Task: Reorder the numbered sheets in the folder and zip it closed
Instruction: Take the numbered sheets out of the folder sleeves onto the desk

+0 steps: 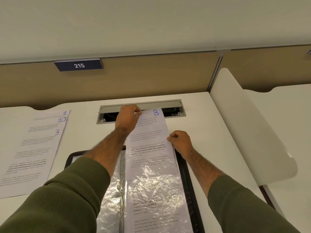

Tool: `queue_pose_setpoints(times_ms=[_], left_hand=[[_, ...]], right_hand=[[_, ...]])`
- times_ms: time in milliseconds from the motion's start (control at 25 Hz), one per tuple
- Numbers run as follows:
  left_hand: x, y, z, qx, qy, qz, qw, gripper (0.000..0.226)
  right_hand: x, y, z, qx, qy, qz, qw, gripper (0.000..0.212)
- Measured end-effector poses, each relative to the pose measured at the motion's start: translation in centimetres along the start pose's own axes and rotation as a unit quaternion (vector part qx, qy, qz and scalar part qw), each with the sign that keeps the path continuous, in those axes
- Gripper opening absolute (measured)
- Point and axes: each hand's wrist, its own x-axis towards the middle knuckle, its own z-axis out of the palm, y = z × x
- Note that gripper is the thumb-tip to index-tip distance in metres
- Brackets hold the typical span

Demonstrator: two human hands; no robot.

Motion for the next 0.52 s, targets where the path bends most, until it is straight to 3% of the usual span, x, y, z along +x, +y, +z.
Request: queue_pose_setpoints(times_ms=[120,240,360,520], left_hand=[[0.0,-0.3,-0.1,0.008,0.055,0.004,0.998,0.041],[-0.8,-2.2,0.4,-0.076,0.112,-0.111,0.984,0.065],[-2.4,-4.1,1.1,-0.182,0.051,-0.219,0.957,0.063],[-3.2,-4.9,1.3,-0.206,-0.004,-0.233,0.95,0.054]], right_hand=[[0.5,-0.9,-0.1,0.013,0.025,-0.016,0.999,0.016],[1.3,-2.1,-0.1,0.031,0.059,-0.033,0.997,0.018],[2.1,-3.5,-0.3,0.036,0.086,-0.053,0.994,0.014],[2.7,-6.0,-0.5,0.045,0.096,-0.094,0.99,0.005]])
